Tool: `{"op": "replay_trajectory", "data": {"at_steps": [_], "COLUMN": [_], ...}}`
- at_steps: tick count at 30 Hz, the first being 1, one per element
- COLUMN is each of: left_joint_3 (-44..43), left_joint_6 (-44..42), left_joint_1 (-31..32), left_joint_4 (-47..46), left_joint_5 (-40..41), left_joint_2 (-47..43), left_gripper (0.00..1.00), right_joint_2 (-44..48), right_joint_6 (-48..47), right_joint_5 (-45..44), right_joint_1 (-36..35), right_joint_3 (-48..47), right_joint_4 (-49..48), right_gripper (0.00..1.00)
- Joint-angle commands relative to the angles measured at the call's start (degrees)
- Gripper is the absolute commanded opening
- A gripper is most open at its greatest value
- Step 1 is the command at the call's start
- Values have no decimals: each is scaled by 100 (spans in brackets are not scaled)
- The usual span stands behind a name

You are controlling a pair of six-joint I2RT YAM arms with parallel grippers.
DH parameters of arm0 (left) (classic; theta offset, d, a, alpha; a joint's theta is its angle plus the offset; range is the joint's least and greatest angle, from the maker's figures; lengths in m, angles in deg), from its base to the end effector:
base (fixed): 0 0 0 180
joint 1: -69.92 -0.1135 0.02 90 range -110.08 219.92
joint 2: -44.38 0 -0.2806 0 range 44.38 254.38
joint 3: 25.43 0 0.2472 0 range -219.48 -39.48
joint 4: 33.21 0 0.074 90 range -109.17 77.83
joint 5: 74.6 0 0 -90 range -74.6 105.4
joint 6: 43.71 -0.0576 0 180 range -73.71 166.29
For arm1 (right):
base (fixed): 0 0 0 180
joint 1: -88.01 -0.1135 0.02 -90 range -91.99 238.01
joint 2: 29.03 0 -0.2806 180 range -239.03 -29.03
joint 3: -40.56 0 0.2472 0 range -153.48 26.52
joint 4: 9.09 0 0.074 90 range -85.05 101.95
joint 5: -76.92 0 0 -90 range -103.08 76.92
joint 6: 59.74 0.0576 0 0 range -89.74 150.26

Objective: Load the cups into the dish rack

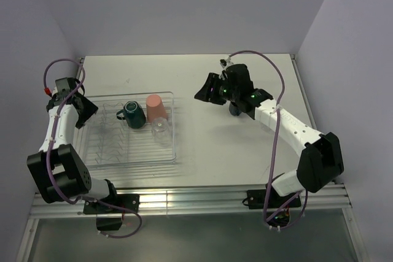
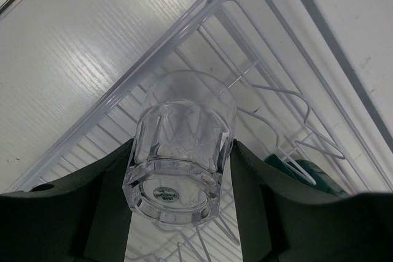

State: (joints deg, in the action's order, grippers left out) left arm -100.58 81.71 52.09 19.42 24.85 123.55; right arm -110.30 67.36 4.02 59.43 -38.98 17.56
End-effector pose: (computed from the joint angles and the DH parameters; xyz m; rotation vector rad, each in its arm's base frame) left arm 0.2692 0.0965 0.2625 -1.1950 2.2433 0.0912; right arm 0.2887 0.1766 0.3220 -0.0332 2.2019 0.9864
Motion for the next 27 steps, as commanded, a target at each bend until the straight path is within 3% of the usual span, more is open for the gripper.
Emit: {"op": "replay_trajectory", "data": {"at_steps": [1, 27], "left_joint_3": [-253, -130], "left_joint_6": [18, 281], "left_joint_1": [-54, -63], "left_joint_4": [-255, -572], "left_joint_5": [153, -84], "left_joint_2": [97, 1117], "left_gripper": [0, 2], "right_joint_2": [-204, -512], "right_joint_6": [-221, -529], "right_joint_5": [188, 267], "right_joint_1": [1, 63], "right_joint_3": [-122, -69], "right_joint_4": [-311, -285], "right_gripper": [55, 55]}}
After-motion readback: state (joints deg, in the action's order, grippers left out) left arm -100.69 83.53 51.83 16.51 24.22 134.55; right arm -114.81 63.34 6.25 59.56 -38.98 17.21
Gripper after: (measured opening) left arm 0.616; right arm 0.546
